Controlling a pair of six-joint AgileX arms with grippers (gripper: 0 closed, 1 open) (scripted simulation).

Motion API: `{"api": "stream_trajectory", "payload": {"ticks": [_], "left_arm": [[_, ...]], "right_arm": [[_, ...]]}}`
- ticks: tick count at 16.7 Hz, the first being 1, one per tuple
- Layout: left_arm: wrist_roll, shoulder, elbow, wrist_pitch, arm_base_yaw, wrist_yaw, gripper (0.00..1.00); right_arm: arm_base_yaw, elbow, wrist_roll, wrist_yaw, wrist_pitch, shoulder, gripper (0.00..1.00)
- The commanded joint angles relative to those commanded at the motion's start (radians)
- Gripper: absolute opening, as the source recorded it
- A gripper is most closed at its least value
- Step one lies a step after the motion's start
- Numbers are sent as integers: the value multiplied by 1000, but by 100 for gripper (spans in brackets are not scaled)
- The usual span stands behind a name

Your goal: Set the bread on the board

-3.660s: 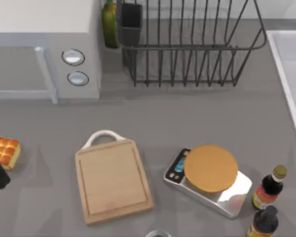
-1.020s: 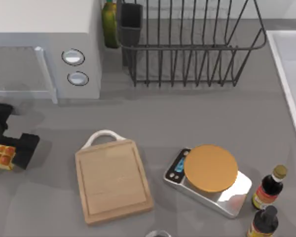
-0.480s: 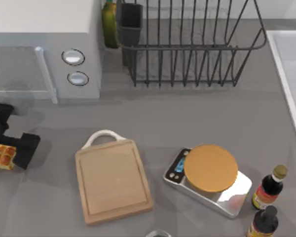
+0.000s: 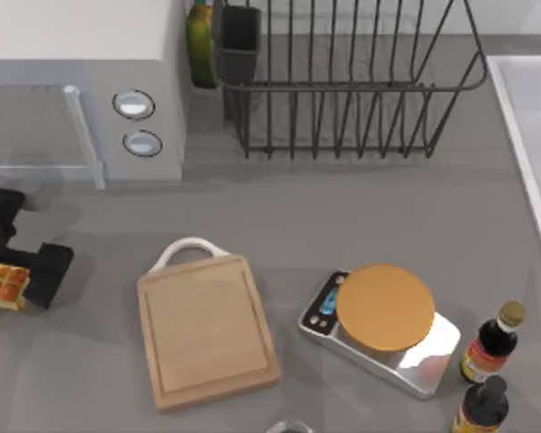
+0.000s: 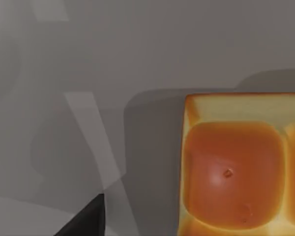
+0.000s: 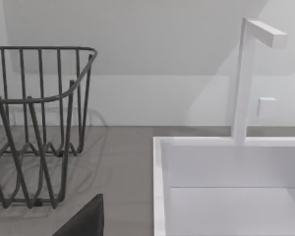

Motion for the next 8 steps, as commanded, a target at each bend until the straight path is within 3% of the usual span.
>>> {"api": "stream_trajectory", "payload": {"ticks": [3,8], "left_arm": [[0,0,0,0,0,0,2],[0,0,0,0,0,0,0]], "right_arm": [[0,0,0,0,0,0,100],[0,0,0,0,0,0,100]]}}
